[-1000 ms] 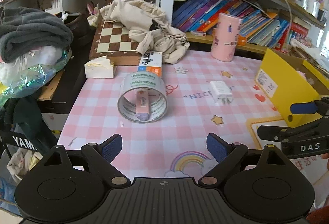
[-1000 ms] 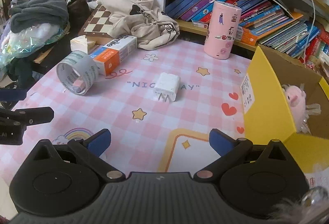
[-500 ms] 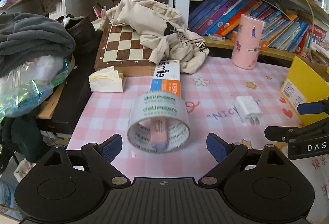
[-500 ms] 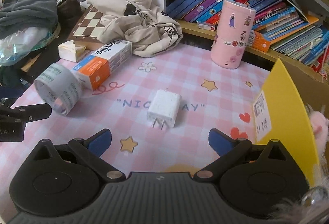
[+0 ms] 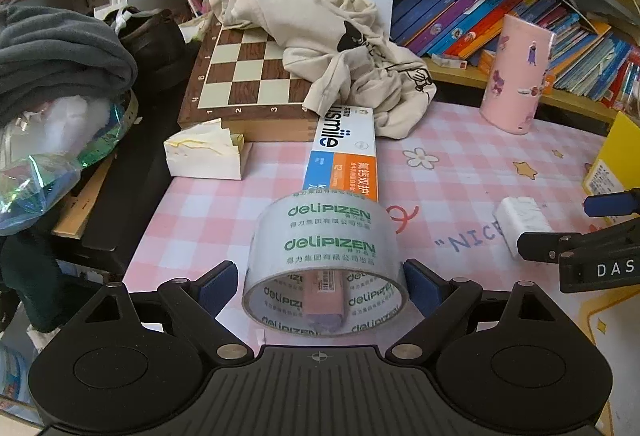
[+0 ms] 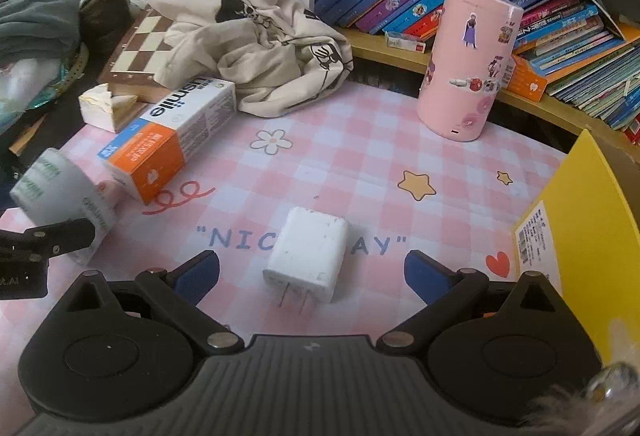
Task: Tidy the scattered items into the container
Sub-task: 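Grasp the clear tape roll with the left tool while the right tool grasps the white charger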
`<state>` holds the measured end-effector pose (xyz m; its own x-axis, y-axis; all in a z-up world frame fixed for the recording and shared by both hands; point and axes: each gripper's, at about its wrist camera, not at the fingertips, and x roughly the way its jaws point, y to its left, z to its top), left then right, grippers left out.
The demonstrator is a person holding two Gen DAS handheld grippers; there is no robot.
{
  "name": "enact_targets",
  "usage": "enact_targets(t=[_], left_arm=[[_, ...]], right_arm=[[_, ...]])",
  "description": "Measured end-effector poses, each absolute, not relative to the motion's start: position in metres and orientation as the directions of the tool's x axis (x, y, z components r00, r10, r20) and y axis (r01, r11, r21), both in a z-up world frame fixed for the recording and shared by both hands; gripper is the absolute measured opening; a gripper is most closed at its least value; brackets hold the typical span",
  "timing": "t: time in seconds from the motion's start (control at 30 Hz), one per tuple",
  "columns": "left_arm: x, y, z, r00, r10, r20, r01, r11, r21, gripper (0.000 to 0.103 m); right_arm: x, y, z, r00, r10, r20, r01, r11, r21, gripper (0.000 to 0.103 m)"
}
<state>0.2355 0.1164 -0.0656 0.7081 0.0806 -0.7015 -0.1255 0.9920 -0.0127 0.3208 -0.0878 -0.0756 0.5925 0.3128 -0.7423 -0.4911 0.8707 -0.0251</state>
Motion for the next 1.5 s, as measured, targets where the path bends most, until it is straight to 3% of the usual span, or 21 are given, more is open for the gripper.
enact_targets(t=[0.13, 0.4, 0.73, 1.5], left_arm=[[0.241, 0.117, -0.072, 0.701, 0.081, -0.709, -0.133, 0.991, -0.019, 0.091], [0.247, 0.119, -0.079, 0.69, 0.07, -0.72, -0.139, 0.99, -0.037, 0.09], [0.246, 0.121, -0.082, 0.689, 0.044, -0.724, -0.134, 0.989, -0.067, 0.085], [0.202, 0.117, -0.058, 0.737, -0.005, -0.675, -0.093, 0.99, -0.109, 0.084]], right_arm=[[0.328, -0.085, -0.081, 0.581, 0.311, -0.752, -0.494, 0.869, -0.022, 0.098], [0.336, -0.082, -0.091, 0.553, 0.313, -0.772, -0.506, 0.862, -0.014, 0.079], [0.341, -0.084, -0.097, 0.515, 0.337, -0.788, -0.514, 0.857, 0.031, 0.048], [0.295, -0.092, -0.076, 0.511, 0.394, -0.764, -0.551, 0.833, 0.061, 0.046]])
